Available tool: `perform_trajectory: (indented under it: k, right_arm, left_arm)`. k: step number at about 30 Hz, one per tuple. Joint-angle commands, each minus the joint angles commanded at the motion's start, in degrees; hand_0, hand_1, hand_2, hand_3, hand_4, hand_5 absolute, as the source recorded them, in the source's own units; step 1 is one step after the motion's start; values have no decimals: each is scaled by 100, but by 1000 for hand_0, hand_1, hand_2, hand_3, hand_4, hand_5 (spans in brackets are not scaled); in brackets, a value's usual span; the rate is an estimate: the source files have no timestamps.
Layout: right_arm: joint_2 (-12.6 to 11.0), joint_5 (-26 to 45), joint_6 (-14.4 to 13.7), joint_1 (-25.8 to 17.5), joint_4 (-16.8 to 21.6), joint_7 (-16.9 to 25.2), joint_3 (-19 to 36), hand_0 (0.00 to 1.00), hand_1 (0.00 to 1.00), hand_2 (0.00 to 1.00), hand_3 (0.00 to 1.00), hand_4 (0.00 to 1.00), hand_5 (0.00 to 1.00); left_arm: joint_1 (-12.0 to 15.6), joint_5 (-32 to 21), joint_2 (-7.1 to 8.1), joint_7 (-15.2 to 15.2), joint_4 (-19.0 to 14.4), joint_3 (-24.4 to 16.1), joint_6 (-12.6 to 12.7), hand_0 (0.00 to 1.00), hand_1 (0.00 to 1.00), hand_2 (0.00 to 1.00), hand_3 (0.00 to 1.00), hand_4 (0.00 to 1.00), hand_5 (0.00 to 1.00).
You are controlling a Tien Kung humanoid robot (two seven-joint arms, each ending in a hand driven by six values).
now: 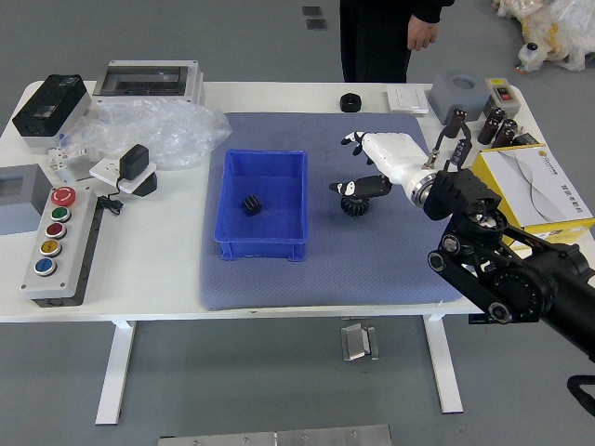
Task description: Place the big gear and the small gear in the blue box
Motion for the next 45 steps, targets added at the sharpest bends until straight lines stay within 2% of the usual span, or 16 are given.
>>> perform_trajectory:
  k: [4,5,10,11,21,33,45]
  right_arm:
    - [29,178,170,50,-253,43,-128,619,571,695,752,825,472]
    - [41,198,220,67,-309,46,-159,619,572,698,767,775,330]
    - [115,212,417,145,-522,36,-239,619,572,698,767,775,330]
    - [130,206,447,162,-556,32,-250,620,572,704,787,775,294]
    - [224,144,585,298,-769,16,-334,622,576,715,800,783,293]
    - [365,95,498,421,-1050,82,-445,619,571,709,804,784,297]
    - [483,156,531,510,-1299,166,-606,617,572,711,800,779,292]
  left_arm:
    - [-1,-2,2,0,0,-3,0,848,815,793,821,663,309]
    - [0,-4,4,1,0,-3,1,848,815,793,821,663,309]
    - [-1,-3,0,3,0,-1,2,848,815,793,821,663,309]
    - [-3,-1,-2,3,0,-1,1,848,815,794,821,663,307]
    - [-14,8,0,3,0,-4,0,848,815,794,821,663,308]
    - [-13,18,3,8,0,21,-1,848,815,794,821,663,308]
    - [-14,32,-2,11,0,35,-5,848,815,794,821,663,309]
